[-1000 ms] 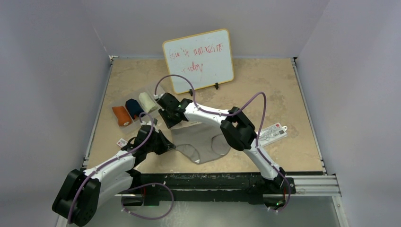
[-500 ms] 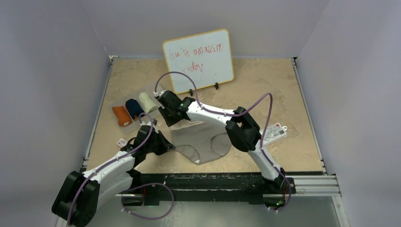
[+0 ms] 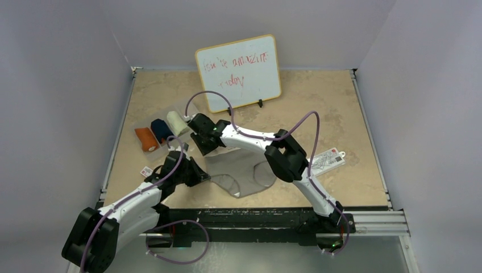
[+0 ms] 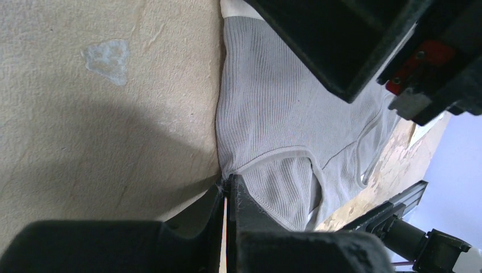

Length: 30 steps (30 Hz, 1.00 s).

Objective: Roll the underwear
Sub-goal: Fold the underwear at the center of the board.

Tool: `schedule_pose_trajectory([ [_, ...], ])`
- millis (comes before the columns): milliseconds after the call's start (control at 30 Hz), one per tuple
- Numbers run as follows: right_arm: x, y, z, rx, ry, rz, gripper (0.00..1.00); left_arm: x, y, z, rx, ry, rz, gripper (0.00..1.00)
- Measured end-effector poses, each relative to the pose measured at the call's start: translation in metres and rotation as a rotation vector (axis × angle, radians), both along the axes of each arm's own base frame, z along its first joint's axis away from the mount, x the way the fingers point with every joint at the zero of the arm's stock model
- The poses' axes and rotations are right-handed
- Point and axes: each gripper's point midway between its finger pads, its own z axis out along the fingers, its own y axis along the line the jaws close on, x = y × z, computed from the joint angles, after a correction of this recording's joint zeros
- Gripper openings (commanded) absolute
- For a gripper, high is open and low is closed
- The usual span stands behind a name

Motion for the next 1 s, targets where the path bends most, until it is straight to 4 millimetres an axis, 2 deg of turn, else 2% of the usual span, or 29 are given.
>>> schedule_pose_trajectory([
  [100,0.001,-0.001,-0.004,-0.017,-0.013,-0.007,0.26,0.0,0.0,0.001,0.001,-0.002,0.002,0.1],
  [233,0.005,-0.004,-0.005,-0.035,-0.036,-0.02,0.2,-0.001,0.002,0.002,0.006,-0.003,0.006,0.34],
  [367,0.007,-0.005,-0.005,-0.05,-0.058,-0.028,0.08,-0.001,0.003,0.008,0.0,-0.019,0.016,0.5],
  [500,0.008,-0.005,-0.005,-0.05,-0.061,-0.03,0.06,-0.003,0.005,0.016,-0.015,-0.028,0.036,0.6],
  [567,0.007,-0.005,-0.005,-0.048,-0.058,-0.028,0.06,-0.003,0.005,0.019,-0.026,-0.038,0.042,0.6],
  [767,0.005,-0.004,-0.005,-0.04,-0.047,-0.026,0.06,-0.003,0.0,0.012,-0.063,-0.004,0.06,0.48],
  [933,0.003,-0.002,-0.004,-0.029,-0.032,-0.021,0.05,0.003,-0.006,0.007,-0.096,-0.002,0.07,0.36],
  [1000,0.003,-0.002,-0.005,-0.025,-0.03,-0.022,0.05,0.006,-0.007,0.007,-0.106,-0.004,0.076,0.27],
])
